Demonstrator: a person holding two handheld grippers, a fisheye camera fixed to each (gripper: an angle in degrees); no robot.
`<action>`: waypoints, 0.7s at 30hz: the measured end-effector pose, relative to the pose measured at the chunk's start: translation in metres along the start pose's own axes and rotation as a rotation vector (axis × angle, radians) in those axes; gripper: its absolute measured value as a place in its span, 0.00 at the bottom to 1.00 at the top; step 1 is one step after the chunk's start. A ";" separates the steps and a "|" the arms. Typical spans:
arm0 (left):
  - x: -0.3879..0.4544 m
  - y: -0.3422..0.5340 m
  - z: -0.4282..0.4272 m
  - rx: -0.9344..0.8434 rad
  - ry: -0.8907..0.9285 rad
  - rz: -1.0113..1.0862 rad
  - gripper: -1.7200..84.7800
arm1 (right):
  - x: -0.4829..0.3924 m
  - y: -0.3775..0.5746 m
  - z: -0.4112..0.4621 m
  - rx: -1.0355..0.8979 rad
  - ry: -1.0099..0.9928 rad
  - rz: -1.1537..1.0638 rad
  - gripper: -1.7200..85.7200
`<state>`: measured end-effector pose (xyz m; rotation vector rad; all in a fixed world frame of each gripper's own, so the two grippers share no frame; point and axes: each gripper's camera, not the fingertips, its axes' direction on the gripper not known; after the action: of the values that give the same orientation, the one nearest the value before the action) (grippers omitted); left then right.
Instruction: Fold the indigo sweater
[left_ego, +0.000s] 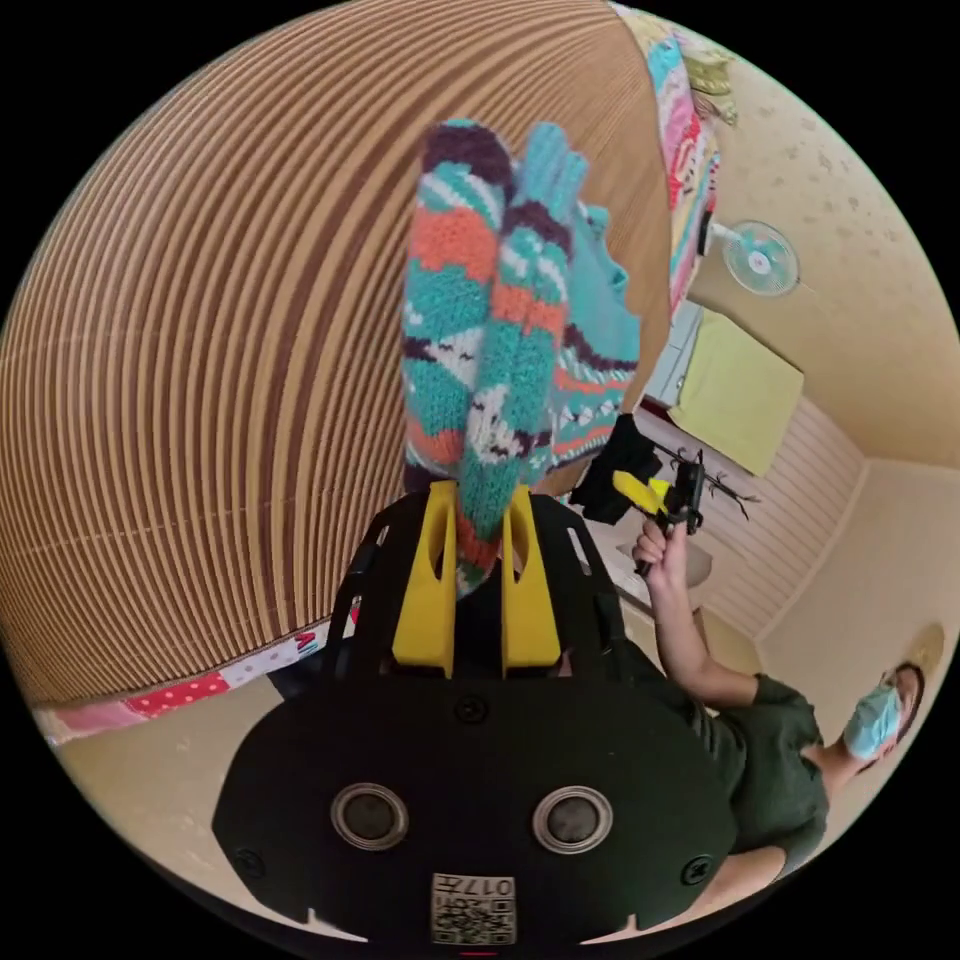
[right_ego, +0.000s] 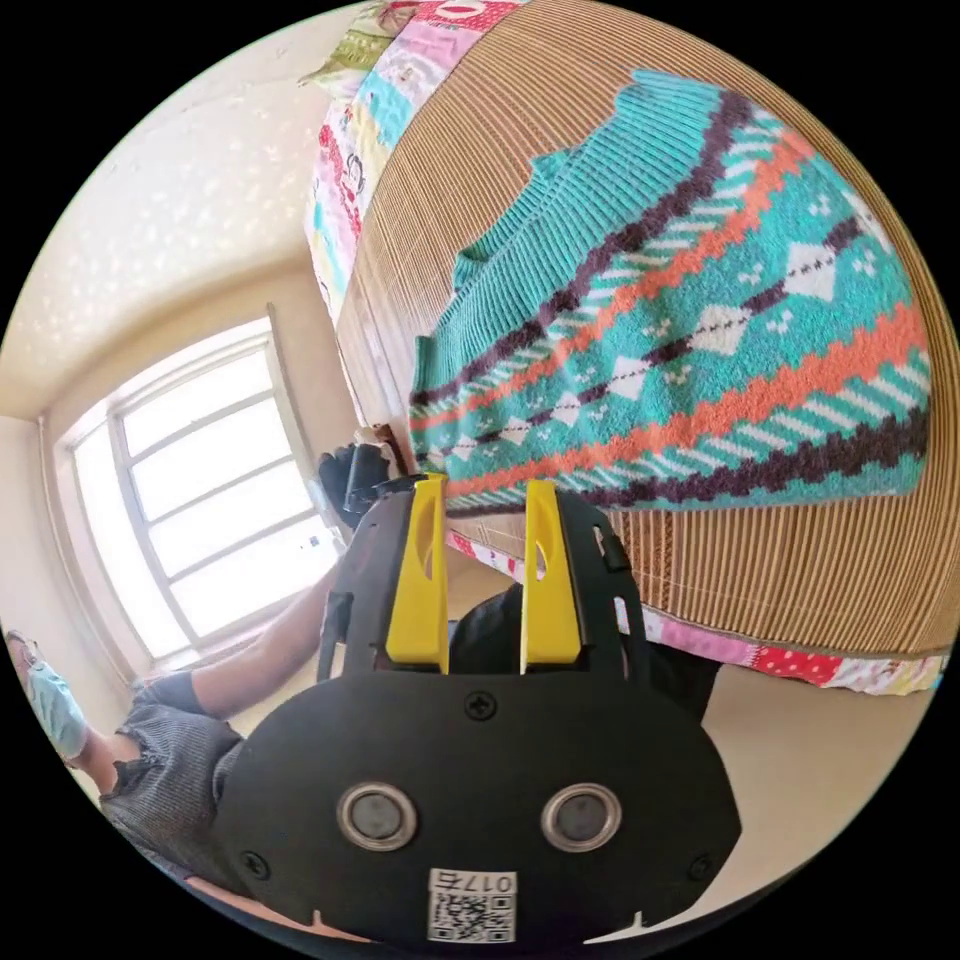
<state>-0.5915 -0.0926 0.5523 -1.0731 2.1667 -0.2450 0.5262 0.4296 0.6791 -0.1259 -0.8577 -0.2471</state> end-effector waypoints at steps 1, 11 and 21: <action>0.007 0.004 -0.002 -0.006 0.033 0.047 0.09 | -0.004 -0.008 0.005 -0.011 0.088 -0.038 0.09; 0.190 0.069 0.003 0.056 -0.014 0.479 0.07 | 0.038 -0.039 0.114 -0.185 -0.070 0.015 0.03; 0.201 0.055 0.187 -0.343 -0.228 0.362 0.12 | 0.169 0.018 0.023 -0.217 -0.181 0.272 0.03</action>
<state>-0.5857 -0.1851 0.2886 -0.8149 2.1879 0.4081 0.6201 0.4242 0.8223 -0.4697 -0.9805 -0.0726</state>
